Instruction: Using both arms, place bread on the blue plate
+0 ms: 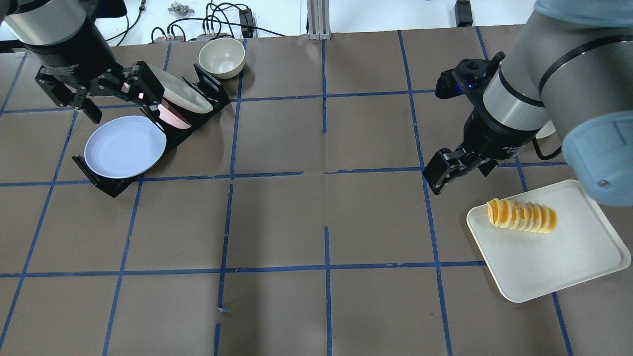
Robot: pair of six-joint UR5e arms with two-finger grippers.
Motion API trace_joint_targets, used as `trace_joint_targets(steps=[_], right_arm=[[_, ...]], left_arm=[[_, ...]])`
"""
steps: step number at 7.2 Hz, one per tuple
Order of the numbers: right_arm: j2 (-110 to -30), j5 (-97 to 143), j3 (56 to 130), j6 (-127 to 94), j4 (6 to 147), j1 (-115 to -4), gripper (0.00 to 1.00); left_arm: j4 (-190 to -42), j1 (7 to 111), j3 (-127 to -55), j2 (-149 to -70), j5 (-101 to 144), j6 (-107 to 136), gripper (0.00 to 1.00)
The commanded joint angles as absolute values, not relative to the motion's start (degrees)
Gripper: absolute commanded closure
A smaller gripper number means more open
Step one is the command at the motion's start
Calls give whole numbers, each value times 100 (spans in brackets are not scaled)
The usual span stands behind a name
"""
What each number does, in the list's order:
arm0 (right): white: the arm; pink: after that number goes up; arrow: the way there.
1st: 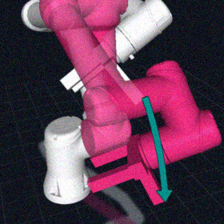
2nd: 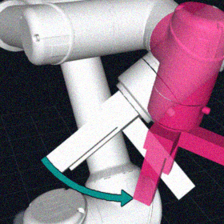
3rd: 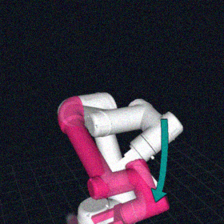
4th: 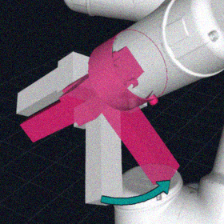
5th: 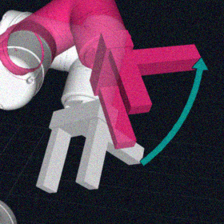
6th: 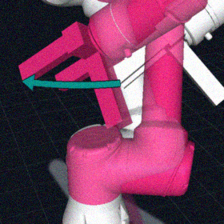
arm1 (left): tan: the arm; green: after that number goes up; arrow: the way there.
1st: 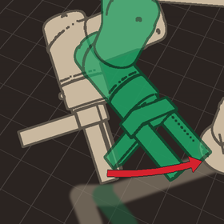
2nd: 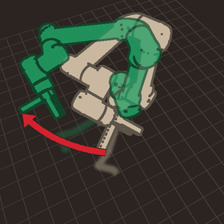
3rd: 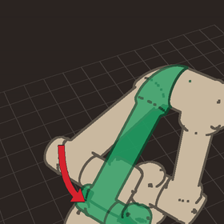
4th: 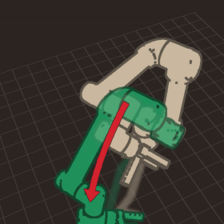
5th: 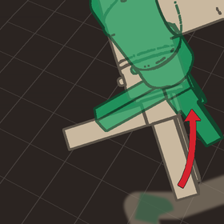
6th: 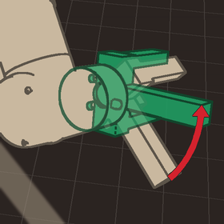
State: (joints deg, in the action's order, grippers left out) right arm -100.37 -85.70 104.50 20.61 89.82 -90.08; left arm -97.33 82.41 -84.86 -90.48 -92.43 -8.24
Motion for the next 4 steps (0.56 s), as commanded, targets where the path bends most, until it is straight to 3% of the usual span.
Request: trace_joint_targets(steps=[1,4], right_arm=[[-10028,-8604,10581,2754,9219,-8790,0],[-10011,-8762,11395,4606,10042,-7424,1]], left_arm=[[-9599,7081,-8420,-9489,-8862,-2077,0],[-8975,5892,-7922,-11069,-8535,-3732,0]])
